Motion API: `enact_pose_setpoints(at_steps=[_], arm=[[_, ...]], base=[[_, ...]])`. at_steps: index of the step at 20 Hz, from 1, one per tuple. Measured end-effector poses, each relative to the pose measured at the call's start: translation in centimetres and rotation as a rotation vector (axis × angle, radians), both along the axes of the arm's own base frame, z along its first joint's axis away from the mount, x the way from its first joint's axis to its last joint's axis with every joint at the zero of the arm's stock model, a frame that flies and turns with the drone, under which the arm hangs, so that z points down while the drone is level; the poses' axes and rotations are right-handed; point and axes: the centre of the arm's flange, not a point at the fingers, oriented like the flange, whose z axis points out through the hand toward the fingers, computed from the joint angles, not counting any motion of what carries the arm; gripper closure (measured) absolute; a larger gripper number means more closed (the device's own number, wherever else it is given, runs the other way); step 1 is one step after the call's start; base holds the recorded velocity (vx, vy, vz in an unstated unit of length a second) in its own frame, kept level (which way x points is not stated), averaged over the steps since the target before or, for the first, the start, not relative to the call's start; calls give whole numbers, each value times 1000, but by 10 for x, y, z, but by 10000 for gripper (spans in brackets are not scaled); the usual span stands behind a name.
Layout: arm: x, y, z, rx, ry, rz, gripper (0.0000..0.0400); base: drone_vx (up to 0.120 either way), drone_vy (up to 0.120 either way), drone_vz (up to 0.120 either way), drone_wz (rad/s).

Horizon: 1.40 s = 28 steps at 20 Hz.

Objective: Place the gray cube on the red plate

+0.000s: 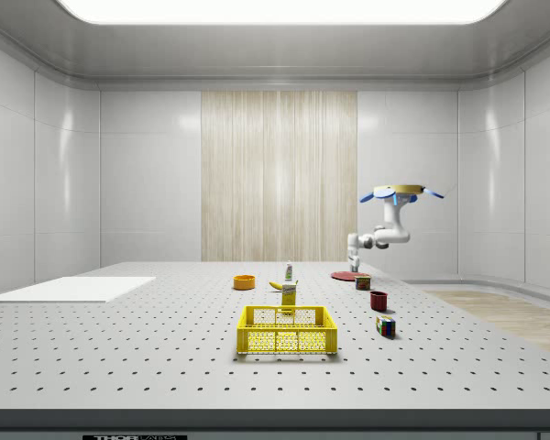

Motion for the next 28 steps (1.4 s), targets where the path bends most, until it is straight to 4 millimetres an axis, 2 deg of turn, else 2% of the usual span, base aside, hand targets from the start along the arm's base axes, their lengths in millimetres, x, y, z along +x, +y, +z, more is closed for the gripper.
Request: enact_pose_setpoints(at_steps=[11,19,20,23,28], arm=[[0,0,0,0,0,0,150],[0,0,15,0,0,0,150],[0,0,17,0,0,0,138],[0,0,21,0,0,0,65],[0,0,11,0,0,0,19]], base=[[0,-120,-18,0],[0,0,0,0],[0,0,0,0],[0,0,0,0],[0,0,0,0]])
